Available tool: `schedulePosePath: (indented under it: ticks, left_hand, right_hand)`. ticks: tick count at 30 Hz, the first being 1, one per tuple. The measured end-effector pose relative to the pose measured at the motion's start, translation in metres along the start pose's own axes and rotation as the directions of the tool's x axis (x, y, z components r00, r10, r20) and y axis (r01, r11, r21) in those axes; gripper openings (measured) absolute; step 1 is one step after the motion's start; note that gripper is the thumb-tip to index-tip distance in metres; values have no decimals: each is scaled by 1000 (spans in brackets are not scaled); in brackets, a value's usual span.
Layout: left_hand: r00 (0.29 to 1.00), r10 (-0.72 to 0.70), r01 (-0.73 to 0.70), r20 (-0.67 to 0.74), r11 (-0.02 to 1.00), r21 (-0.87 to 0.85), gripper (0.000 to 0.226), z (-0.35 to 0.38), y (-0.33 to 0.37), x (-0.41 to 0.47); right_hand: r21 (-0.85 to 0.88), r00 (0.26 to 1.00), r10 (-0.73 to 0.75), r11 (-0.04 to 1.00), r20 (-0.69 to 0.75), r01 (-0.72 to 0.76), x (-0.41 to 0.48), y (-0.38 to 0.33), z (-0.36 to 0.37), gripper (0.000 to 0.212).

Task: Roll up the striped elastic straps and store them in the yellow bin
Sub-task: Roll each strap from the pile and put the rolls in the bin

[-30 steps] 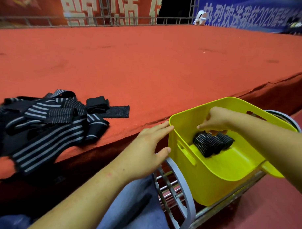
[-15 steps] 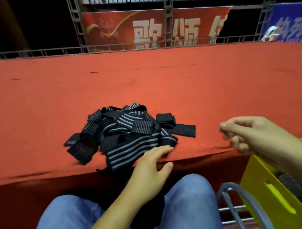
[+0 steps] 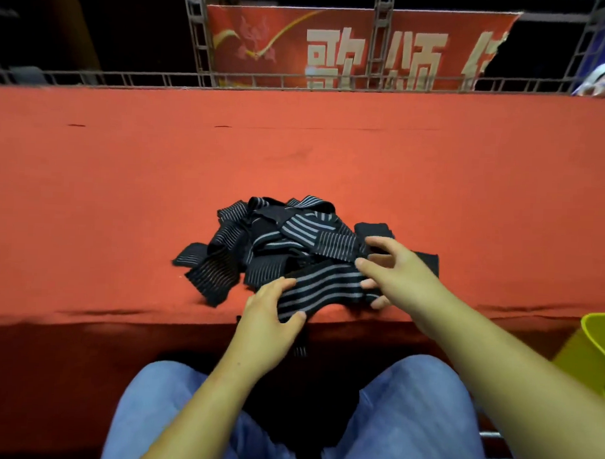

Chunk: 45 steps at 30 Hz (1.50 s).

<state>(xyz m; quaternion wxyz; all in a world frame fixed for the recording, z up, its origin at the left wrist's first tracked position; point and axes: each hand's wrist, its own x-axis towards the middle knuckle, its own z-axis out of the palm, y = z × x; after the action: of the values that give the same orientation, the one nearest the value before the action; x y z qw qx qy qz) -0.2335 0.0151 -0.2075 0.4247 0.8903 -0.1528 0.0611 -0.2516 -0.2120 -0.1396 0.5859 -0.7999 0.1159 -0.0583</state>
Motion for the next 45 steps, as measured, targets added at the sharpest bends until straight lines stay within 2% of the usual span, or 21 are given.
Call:
schedulePosePath:
  ticks: [2, 5, 9, 13, 18, 20, 26, 30, 32, 34, 37, 40, 43, 45]
  left_hand:
    - [1000, -3, 3, 18, 1000, -3, 57, -1, -4, -6]
    - [999, 1, -1, 36, 1000, -16, 57, -4, -9, -13]
    - [998, 6, -4, 59, 999, -35, 57, -9, -17, -22]
    - [998, -1, 8, 62, 994, -112, 53, -13, -21, -28]
    - [997, -7, 24, 74, 975, -223, 49, -15, -19, -33]
    - [996, -10, 36, 90, 958, -284, 49, -15, -16, -34]
    - [994, -30, 74, 106, 895, -441, 71, -9, 1, -12]
    - [995, 26, 8, 94, 940, -341, 81, -12, 13, 17]
    - [994, 43, -15, 99, 963, -268, 73, -13, 17, 30]
    - [996, 47, -30, 79, 980, -199, 54, -13, 18, 39]
    - [998, 55, -55, 1, 991, -124, 27, -13, 17, 50]
    - [997, 44, -51, -62, 993, -104, 11, -16, 16, 58]
    - [996, 9, -20, -86, 991, -134, 7, -19, 16, 65]
    - [997, -18, 7, -77, 990, -140, 6, -19, 16, 69]
  right_hand:
    - [61, 999, 38, 998, -32, -36, 15, 4, 12, 50]
    - [116, 995, 54, 992, -88, -43, 28, 6, 26, 50]
    - [-33, 990, -41, 999, -135, 37, 33, 8, 40, 42]
    - [42, 993, -38, 998, -112, 43, 31, 6, 49, 32]
    - [155, 991, 10, 988, -132, 11, 29, 4, 55, 7]
    - [159, 993, -1, 987, -119, 20, 26, 7, 57, 8]
    - [201, 994, -89, 974, -69, 101, 18, 18, 62, 14]
    - [227, 993, -111, 967, -39, 117, 18, 20, 62, 16]
    - [239, 993, -114, 964, -20, 115, 17, 21, 62, 17]
    - [239, 993, -121, 964, -3, 118, 17, 24, 63, 18]
    - [229, 994, -112, 968, 11, 107, 18, 27, 61, 22]
    - [224, 996, -85, 971, -5, 84, 22, 26, 60, 31]
    - [102, 997, -58, 993, -50, 63, 30, 30, 66, 39]
    - [-85, 996, -76, 994, -54, 71, 35, 36, 68, 50]
